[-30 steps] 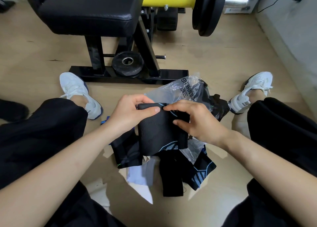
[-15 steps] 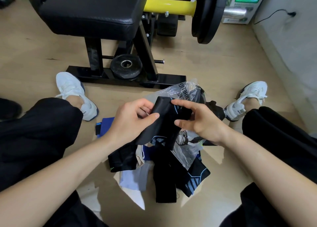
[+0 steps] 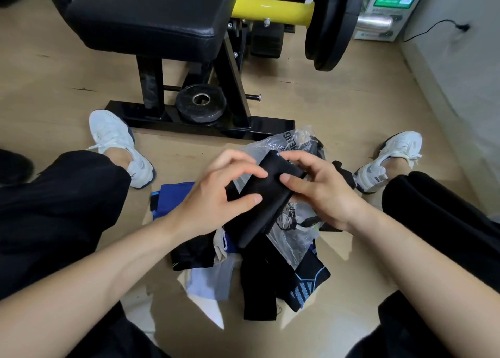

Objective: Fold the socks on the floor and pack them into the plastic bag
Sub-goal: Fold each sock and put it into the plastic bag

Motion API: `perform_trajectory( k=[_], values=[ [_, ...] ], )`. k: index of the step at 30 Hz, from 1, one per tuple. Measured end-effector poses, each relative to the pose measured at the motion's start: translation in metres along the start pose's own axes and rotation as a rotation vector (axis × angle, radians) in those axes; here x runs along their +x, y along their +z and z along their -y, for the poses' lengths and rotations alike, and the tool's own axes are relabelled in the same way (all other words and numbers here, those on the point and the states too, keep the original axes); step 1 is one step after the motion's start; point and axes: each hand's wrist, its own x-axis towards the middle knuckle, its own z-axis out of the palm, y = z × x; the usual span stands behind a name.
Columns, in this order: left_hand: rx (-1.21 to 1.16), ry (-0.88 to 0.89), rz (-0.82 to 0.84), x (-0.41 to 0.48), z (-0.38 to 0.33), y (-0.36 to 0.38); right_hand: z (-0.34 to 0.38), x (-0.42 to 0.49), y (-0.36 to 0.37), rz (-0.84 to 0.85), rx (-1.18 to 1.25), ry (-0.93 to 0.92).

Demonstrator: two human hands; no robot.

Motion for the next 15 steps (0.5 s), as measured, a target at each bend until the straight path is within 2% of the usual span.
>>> perform_trajectory(
  k=[4, 8, 11, 15],
  values=[
    [-0.194, -0.11, 0.273, -0.002, -0.001, -0.003, 0.001, 0.004, -0.008, 0.021, 0.106, 0.025],
    [-0.198, -0.121, 0.27, -0.004, 0.0, 0.002, -0.005, 0.007, -0.011, -0.002, 0.126, 0.018],
    [-0.094, -0.167, 0.194, -0.005, 0.012, -0.001, -0.02, 0.012, -0.012, -0.104, -0.077, -0.04],
    [0.111, -0.33, 0.09, -0.011, 0.035, -0.015, -0.054, 0.019, -0.019, -0.126, -0.613, -0.153]
  ],
)
